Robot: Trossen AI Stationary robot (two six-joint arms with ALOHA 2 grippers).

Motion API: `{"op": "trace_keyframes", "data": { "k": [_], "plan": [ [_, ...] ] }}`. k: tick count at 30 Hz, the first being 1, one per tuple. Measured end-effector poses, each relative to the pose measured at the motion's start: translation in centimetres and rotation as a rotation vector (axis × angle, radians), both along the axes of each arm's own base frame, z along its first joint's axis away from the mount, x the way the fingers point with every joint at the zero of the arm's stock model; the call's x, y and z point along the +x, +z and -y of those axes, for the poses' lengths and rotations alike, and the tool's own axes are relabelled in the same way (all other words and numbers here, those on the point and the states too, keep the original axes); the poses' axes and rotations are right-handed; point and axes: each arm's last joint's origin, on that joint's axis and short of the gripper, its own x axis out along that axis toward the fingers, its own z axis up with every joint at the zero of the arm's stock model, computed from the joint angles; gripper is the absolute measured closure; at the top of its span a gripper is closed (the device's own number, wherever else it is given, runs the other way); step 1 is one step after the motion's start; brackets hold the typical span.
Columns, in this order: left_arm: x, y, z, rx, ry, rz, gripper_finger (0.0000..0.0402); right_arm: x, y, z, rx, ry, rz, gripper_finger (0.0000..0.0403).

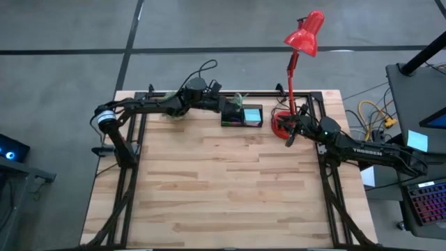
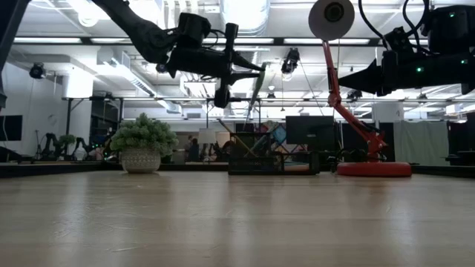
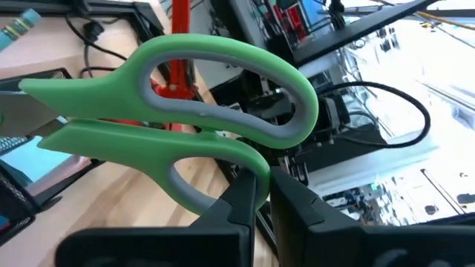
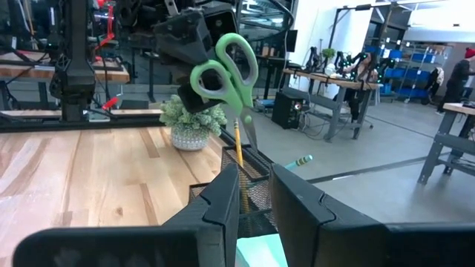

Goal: Pick and place office supplies into organizer
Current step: Put the green scissors into the desk organizer

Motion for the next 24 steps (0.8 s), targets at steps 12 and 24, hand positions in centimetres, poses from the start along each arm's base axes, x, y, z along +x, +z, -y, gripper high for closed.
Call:
{"op": "trace_keyframes", "data": {
  "k": [12, 24],
  "plan": [
    [-0.4, -0.8, -0.4, -0.044, 0.04, -0.032, 0.0397, 0.0, 0.0, 0.0, -0.001, 0.0, -0.001, 0.0335],
    [-1.0, -1.3, -1.5, -0.107, 0.115, -0.07, 0.0397, 0.0, 0.0, 0.0, -0.003, 0.0, 0.001, 0.0335]
  ]
}}
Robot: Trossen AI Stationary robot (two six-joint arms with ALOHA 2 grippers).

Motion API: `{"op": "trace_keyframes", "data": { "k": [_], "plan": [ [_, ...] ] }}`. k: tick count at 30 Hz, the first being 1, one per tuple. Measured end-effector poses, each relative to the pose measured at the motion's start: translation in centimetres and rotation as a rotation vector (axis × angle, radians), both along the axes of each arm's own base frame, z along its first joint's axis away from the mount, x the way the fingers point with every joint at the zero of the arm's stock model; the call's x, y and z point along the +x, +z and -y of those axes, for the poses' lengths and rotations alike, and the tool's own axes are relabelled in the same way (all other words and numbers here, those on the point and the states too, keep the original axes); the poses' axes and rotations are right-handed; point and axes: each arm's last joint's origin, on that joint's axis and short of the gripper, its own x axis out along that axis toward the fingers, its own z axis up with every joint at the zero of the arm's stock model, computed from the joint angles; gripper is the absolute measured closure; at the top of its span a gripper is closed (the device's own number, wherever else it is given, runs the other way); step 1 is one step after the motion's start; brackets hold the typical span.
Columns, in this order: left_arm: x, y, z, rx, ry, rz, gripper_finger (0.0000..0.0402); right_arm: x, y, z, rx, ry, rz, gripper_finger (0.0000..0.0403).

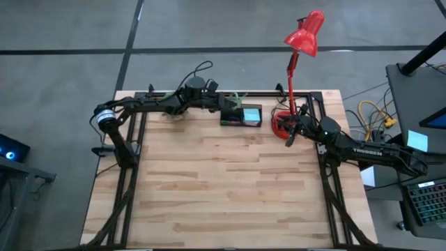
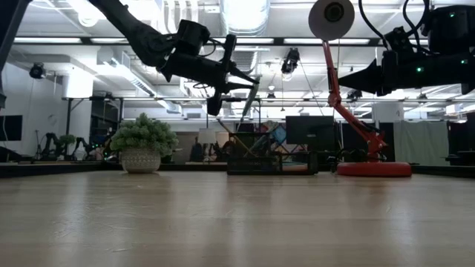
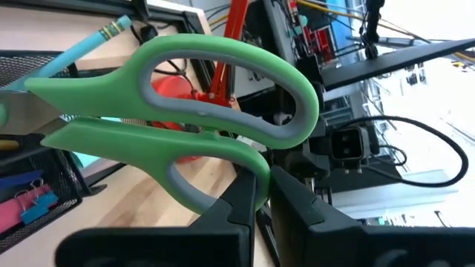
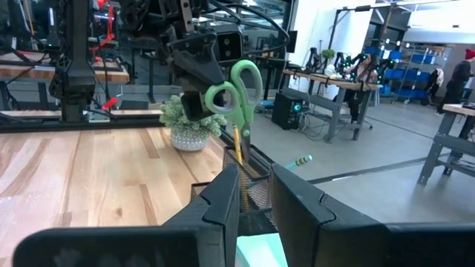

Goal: Pick and place office supplies into organizer
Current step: Put the green scissors into the desk organizer

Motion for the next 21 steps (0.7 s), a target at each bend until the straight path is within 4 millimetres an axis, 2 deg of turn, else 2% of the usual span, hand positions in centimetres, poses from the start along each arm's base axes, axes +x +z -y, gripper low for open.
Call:
{"op": "trace_keyframes", "data": {
  "k": [17, 21],
  "plan": [
    [0.0, 0.1, 0.0, 0.004, 0.0, 0.006, 0.0386, 0.0, 0.0, 0.0, -0.001, 0.0, 0.001, 0.0335],
    [0.4, -1.2, -0.3, -0.016, -0.007, -0.023, 0.0385, 0.0, 0.0, 0.0, -0.001, 0.0, 0.001, 0.0335]
  ]
}}
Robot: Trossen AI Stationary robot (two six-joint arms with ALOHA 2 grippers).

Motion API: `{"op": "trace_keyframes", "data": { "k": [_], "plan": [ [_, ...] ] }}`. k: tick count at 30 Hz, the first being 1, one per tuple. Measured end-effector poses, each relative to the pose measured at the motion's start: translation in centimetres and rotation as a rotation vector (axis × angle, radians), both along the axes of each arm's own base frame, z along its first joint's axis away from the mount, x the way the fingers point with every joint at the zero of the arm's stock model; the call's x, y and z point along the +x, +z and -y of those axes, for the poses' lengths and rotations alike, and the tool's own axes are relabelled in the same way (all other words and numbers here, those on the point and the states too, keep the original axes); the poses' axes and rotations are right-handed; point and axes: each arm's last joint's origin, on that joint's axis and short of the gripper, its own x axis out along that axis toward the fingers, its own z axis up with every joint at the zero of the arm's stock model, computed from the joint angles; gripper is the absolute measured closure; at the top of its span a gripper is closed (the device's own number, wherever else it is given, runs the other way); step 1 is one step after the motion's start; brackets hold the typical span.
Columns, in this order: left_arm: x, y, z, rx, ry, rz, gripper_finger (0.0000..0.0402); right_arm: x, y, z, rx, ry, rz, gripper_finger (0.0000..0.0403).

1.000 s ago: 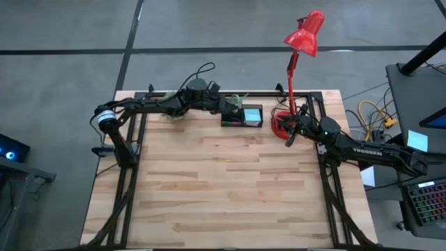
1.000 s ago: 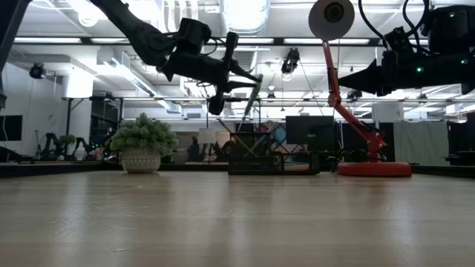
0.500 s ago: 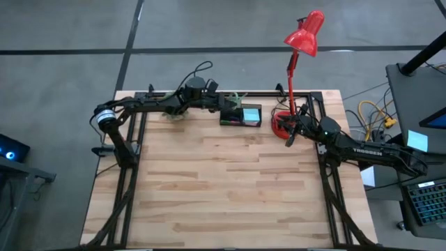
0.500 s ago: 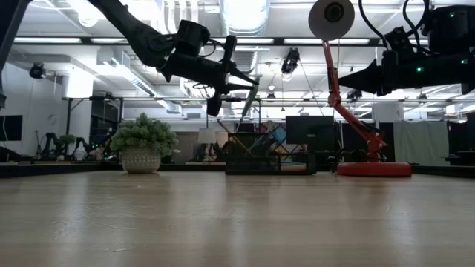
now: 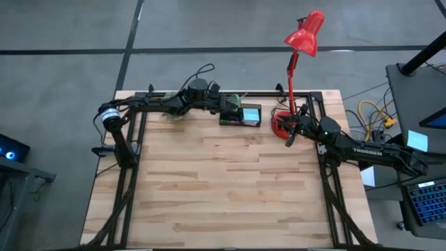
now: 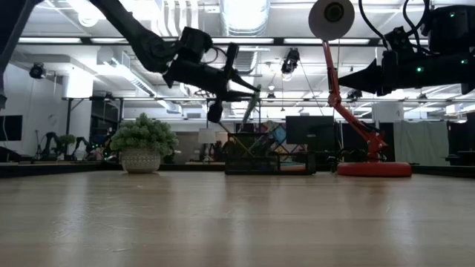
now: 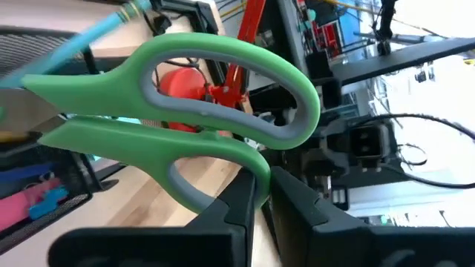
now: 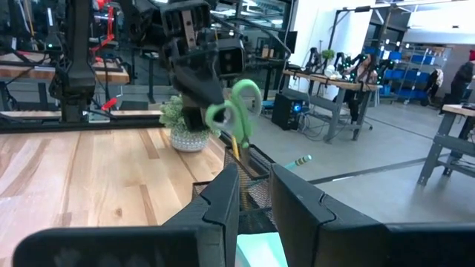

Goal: Pick and place office supplies into organizer
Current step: Put the green scissors into the desk organizer

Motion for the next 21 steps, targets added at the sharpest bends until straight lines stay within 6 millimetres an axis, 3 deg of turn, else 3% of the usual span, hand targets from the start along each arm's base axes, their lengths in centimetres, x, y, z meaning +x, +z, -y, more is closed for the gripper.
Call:
{"op": "trace_keyframes", "data": {
  "k": [12, 21],
  "plan": [
    [1.6, -2.4, -0.9, -0.03, 0.001, 0.087, 0.0384, 0.0, 0.0, 0.0, 0.0, 0.0, 0.0, 0.0335],
    [1.6, -2.4, -0.9, -0.007, -0.007, 0.087, 0.0365, 0.0, 0.0, 0.0, 0.002, 0.0, -0.003, 0.0335]
  ]
}}
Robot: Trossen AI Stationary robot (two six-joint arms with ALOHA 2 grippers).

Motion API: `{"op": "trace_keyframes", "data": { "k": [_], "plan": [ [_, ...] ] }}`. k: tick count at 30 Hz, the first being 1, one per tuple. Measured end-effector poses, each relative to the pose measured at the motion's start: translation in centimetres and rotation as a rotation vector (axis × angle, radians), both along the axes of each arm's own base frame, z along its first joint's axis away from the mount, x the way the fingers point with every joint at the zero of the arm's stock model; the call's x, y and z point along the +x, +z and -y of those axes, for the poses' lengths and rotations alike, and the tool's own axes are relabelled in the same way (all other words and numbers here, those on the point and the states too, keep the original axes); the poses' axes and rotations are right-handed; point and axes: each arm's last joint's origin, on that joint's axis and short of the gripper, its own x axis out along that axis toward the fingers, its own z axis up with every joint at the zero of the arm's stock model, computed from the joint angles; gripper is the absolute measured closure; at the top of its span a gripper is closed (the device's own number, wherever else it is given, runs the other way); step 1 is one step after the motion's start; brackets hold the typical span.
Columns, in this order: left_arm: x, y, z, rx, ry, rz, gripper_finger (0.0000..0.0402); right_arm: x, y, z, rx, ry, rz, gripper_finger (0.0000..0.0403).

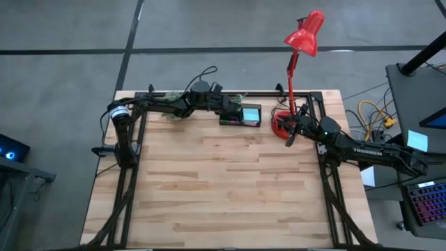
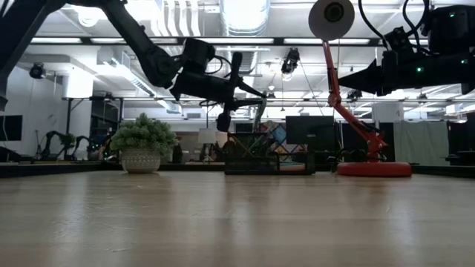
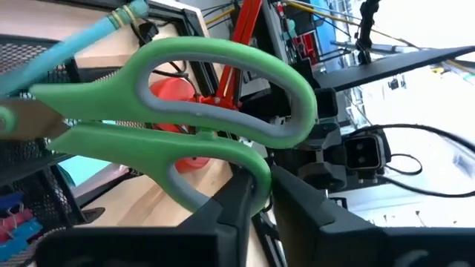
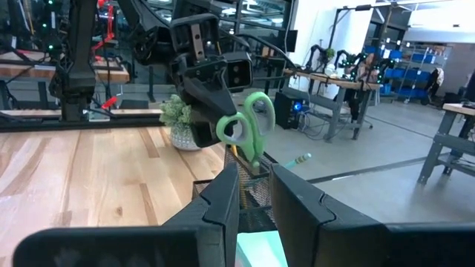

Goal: Pick and place office supplies into organizer
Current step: Put the green scissors into the desk organizer

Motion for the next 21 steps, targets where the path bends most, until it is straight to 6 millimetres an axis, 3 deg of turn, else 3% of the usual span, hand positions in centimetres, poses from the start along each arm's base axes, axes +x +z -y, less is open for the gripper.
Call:
{"op": "trace_keyframes", "data": {
  "k": [11, 21],
  "plan": [
    [0.0, 0.1, 0.1, 0.027, -0.028, 0.003, 0.0266, 0.0, 0.0, 0.0, 0.0, 0.0, 0.0, 0.0335],
    [-0.8, 1.6, -0.3, -0.028, -0.11, 0.032, 0.0253, 0.0, 0.0, 0.0, 0.001, 0.0, -0.001, 0.0335]
  ]
}}
